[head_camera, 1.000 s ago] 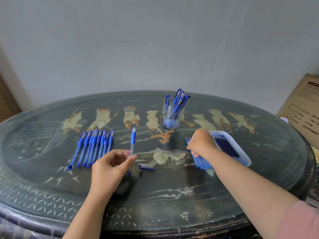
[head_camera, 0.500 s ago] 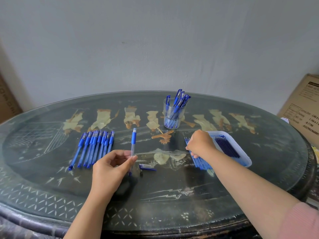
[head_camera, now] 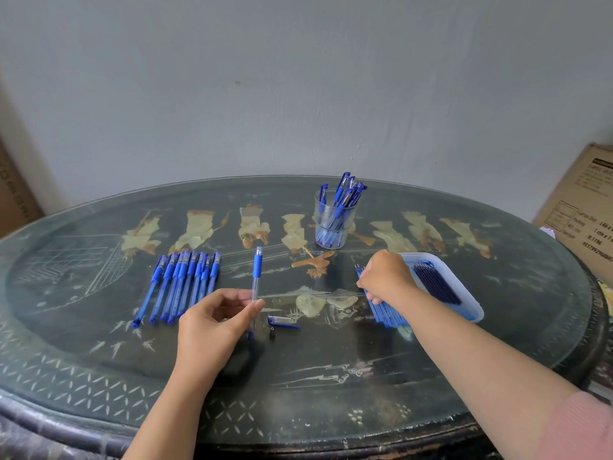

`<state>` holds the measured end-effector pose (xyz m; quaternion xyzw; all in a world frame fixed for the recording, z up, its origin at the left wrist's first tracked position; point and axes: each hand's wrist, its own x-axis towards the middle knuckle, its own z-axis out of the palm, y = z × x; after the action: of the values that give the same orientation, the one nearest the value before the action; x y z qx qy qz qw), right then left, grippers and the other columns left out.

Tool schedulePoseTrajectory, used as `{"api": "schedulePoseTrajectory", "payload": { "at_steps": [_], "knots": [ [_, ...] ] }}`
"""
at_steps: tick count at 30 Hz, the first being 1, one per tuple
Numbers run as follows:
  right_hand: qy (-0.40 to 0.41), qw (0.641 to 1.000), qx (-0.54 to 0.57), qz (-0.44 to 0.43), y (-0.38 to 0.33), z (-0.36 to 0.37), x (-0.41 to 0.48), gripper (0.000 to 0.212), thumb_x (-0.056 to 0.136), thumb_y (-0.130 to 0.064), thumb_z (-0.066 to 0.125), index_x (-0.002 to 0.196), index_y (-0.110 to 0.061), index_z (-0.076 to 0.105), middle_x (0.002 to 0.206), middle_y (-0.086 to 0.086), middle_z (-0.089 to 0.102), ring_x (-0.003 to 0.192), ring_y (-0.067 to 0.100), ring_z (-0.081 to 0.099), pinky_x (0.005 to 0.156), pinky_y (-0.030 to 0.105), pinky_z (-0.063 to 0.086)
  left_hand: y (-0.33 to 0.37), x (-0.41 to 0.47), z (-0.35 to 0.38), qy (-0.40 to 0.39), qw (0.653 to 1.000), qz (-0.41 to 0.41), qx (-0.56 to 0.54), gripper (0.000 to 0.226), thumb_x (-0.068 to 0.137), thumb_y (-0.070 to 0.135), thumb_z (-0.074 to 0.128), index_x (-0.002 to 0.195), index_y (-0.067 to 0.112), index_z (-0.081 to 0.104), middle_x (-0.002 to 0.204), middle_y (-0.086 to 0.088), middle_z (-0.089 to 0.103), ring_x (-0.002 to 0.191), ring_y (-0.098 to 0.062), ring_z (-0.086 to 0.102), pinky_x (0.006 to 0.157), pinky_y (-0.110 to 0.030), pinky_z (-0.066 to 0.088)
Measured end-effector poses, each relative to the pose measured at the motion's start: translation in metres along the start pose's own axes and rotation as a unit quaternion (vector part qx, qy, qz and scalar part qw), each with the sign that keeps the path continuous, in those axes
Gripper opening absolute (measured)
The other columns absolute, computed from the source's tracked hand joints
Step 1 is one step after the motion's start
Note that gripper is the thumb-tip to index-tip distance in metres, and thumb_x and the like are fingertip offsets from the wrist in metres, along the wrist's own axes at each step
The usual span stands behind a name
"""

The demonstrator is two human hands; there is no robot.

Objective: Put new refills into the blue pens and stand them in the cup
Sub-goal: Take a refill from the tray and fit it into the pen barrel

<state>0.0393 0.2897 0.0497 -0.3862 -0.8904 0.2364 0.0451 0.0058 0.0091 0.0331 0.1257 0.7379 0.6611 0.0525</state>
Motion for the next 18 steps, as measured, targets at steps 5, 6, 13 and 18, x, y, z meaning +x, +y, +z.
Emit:
{"api": "schedulePoseTrajectory", "payload": {
  "at_steps": [5,6,13,18],
  "knots": [
    [0.048,0.998,0.028,-0.016,0.015,-0.018,-0.001,0.019,0.084,-0.002,0.056,0.091,0.003,0.072,0.086,0.024,0.071,0.066,0.032,0.069,0.069,0.05,0.06,-0.001,0.0,-0.001,0.006,1.0,0.025,-0.009,0.015,0.075,0.02,0.08,0.088,0.022,0.074,0.081,0.002,0.074,0.072,-0.018,0.07,0.071,-0.03,0.057],
    [0.07,0.997,0.021,-0.025,0.021,-0.023,-0.002,0.02,0.083,-0.001,0.054,0.089,0.002,0.073,0.092,0.023,0.071,0.077,0.035,0.07,0.072,0.051,0.06,-0.001,0.0,0.0,0.008,0.999,0.03,-0.009,0.015,0.075,0.02,0.08,0.088,0.022,0.074,0.082,0.002,0.074,0.075,-0.018,0.07,0.072,-0.029,0.057],
    [0.1,0.989,-0.108,0.021,0.061,-0.041,-0.016,0.025,0.084,0.002,0.046,0.063,-0.013,0.049,0.076,0.008,0.052,0.066,0.027,0.046,0.049,0.027,0.03,0.001,-0.004,0.001,-0.001,0.999,0.046,-0.001,0.015,0.074,0.022,0.081,0.087,0.024,0.075,0.084,0.003,0.074,0.08,-0.02,0.07,0.076,-0.035,0.059],
    [0.106,0.986,-0.125,0.02,0.074,-0.037,-0.016,0.026,0.09,-0.001,0.049,0.104,-0.009,0.069,0.111,0.011,0.066,0.093,0.032,0.059,0.073,0.03,0.045,0.003,-0.006,0.001,-0.013,0.999,0.049,-0.002,0.017,0.068,0.031,0.079,0.084,0.028,0.076,0.084,0.004,0.074,0.08,-0.02,0.07,0.08,-0.041,0.059]
  ]
}}
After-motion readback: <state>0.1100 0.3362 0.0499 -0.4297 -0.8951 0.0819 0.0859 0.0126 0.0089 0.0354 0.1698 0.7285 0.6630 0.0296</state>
